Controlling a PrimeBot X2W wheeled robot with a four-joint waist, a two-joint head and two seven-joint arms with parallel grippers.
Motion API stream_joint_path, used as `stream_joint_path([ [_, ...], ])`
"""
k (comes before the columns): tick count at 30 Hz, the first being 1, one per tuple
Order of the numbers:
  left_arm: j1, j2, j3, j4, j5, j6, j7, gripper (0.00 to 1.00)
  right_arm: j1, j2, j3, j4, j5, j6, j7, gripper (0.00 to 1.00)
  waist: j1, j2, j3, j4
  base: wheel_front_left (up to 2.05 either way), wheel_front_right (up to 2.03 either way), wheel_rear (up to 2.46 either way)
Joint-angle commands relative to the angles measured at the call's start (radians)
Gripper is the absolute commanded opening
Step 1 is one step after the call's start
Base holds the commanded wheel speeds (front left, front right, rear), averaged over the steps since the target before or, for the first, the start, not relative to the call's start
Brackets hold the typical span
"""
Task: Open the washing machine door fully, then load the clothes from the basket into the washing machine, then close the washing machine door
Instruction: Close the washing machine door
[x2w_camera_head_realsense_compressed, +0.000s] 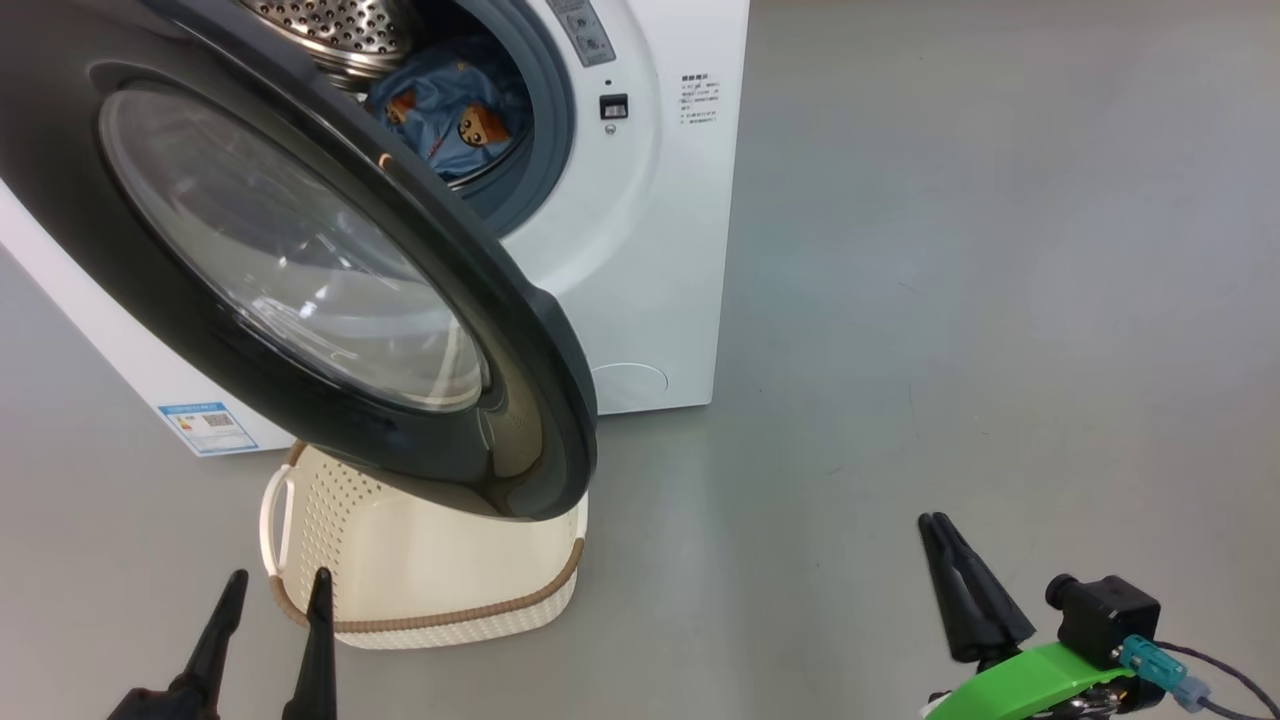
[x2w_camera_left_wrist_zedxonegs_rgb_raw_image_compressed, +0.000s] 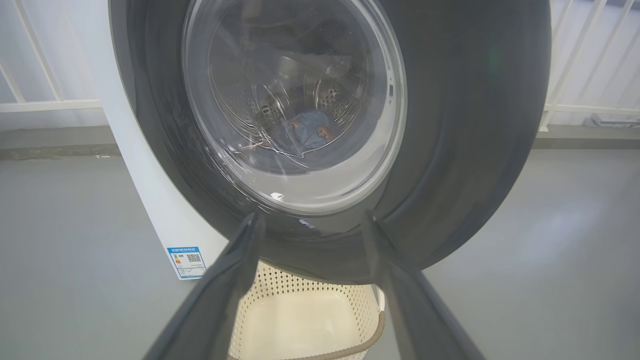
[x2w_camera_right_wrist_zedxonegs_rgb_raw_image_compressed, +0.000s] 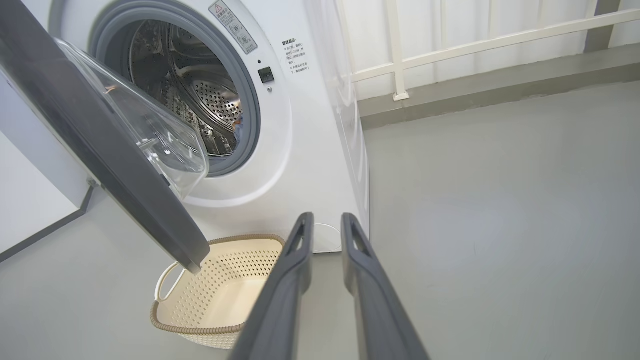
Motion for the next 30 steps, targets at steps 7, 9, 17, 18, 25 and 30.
stream_joint_path([
  [7, -0.028, 0.006, 0.039, -0.029, -0.009, -0.003, -0.006, 1.0, -0.036, 0.004, -0.007, -0.188, 0.039, 0.002, -0.005, 0.0, 0.0, -0.0001, 0.015, 0.0, 0.0, 0.0, 0.0],
  [9, -0.03, 0.006, 0.042, -0.03, -0.01, -0.003, -0.006, 1.0, -0.044, 0.004, 0.001, -0.262, 0.046, 0.002, -0.005, 0.0, 0.0, -0.0001, 0.019, -0.001, 0.0, 0.0, 0.0],
  [17, -0.044, 0.005, 0.031, -0.023, -0.021, -0.003, -0.006, 1.0, -0.102, -0.017, 0.12, -0.54, 0.066, 0.002, -0.005, 0.0, 0.0, -0.0001, 0.035, 0.012, 0.0, 0.0, 0.0],
  [18, -0.048, 0.005, 0.028, -0.023, -0.022, -0.003, -0.006, 1.0, -0.112, -0.029, 0.146, -0.567, 0.065, 0.002, -0.005, 0.0, 0.0, -0.0001, 0.036, 0.016, 0.0, 0.0, 0.0],
  [25, -0.069, 0.004, 0.002, -0.022, -0.026, -0.003, -0.006, 1.0, -0.197, -0.107, 0.356, -0.658, 0.088, 0.002, -0.005, 0.0, 0.0, -0.0001, 0.048, 0.058, 0.0, 0.0, 0.0],
  [30, -0.085, 0.003, -0.021, -0.028, -0.026, -0.003, -0.006, 1.0, -0.259, -0.173, 0.549, -0.611, 0.142, 0.002, -0.005, 0.0, 0.0, -0.0001, 0.055, 0.104, 0.0, 0.0, 0.0],
])
